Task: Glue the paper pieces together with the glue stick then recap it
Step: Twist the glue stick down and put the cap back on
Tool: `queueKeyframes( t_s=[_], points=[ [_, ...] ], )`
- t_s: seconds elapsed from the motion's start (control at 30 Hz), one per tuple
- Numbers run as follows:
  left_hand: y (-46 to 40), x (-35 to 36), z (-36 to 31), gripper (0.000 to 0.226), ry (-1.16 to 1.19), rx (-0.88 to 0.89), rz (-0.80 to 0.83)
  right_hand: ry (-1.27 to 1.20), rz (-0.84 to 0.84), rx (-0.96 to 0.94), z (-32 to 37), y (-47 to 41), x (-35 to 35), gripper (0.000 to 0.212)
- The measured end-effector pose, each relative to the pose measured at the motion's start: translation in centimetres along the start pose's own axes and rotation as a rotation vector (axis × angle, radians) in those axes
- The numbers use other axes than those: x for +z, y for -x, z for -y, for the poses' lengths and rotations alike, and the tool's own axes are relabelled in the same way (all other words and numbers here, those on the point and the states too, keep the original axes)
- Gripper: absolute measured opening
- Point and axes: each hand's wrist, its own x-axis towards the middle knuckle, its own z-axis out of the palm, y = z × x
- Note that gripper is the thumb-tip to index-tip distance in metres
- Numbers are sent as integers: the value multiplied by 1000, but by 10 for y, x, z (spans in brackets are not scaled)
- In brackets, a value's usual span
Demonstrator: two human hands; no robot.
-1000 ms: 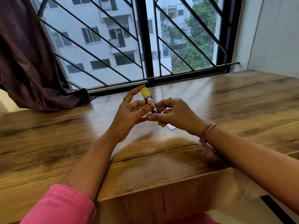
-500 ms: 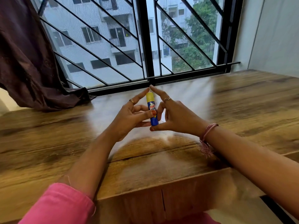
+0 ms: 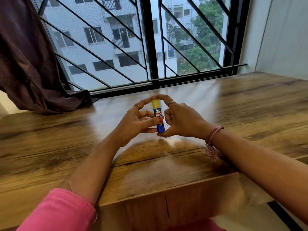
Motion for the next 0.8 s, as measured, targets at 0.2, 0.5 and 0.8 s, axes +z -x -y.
queueKeyframes(
  t_s=[0.2, 0.5, 0.8],
  points=[
    [-1, 1, 1, 50, 32, -35, -81, -116, 31, -34, -6, -2, -1, 105],
    [-2, -4, 3, 41, 1, 10, -209, -95, 140, 28, -16, -3, -10, 113],
    [-8, -11, 18, 28, -247, -12, -325, 103, -165, 266, -22, -4, -31, 21]
  ],
)
